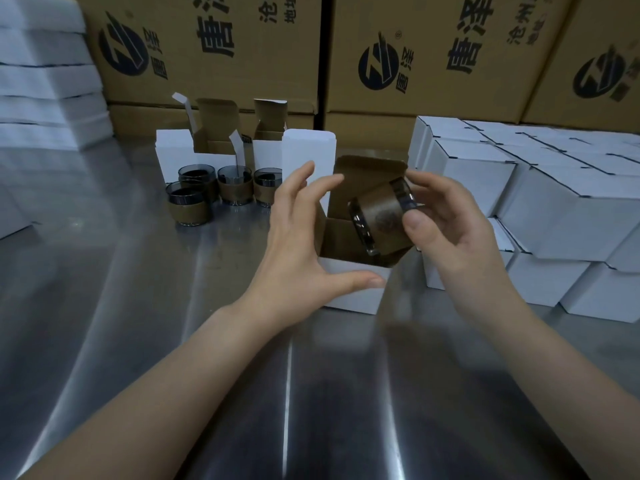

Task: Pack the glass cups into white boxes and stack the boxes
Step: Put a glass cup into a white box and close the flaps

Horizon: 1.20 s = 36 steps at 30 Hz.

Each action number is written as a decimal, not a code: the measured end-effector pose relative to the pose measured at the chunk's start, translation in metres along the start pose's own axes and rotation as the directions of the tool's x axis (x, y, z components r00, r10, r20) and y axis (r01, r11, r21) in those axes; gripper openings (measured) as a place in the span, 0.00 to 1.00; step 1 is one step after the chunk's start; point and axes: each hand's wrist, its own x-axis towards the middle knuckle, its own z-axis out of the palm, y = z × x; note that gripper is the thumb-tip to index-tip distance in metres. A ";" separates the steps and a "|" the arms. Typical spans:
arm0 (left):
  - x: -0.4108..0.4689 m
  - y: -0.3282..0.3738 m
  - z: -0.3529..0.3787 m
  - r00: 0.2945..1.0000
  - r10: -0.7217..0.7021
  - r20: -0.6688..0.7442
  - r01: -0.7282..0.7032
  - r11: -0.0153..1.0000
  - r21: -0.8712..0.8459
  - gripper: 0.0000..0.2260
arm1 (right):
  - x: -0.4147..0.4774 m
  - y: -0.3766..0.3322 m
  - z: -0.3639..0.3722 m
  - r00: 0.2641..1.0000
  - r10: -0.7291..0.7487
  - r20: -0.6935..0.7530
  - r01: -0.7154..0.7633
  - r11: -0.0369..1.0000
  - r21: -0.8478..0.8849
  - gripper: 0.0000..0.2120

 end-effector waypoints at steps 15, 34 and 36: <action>0.000 -0.016 0.007 0.965 -0.189 0.184 0.234 0.935 -0.267 0.39 | 0.007 -0.013 0.001 0.995 0.092 0.041 -0.080 0.971 -0.227 0.28; 0.001 -0.019 0.008 0.963 -0.191 0.192 0.239 0.934 -0.267 0.41 | 0.045 -0.047 0.033 0.879 0.430 0.207 -0.110 0.604 -0.789 0.27; 0.001 -0.020 0.007 0.963 -0.186 0.194 0.233 0.936 -0.265 0.41 | 0.046 -0.048 0.035 0.872 0.444 0.206 -0.094 0.565 -0.820 0.27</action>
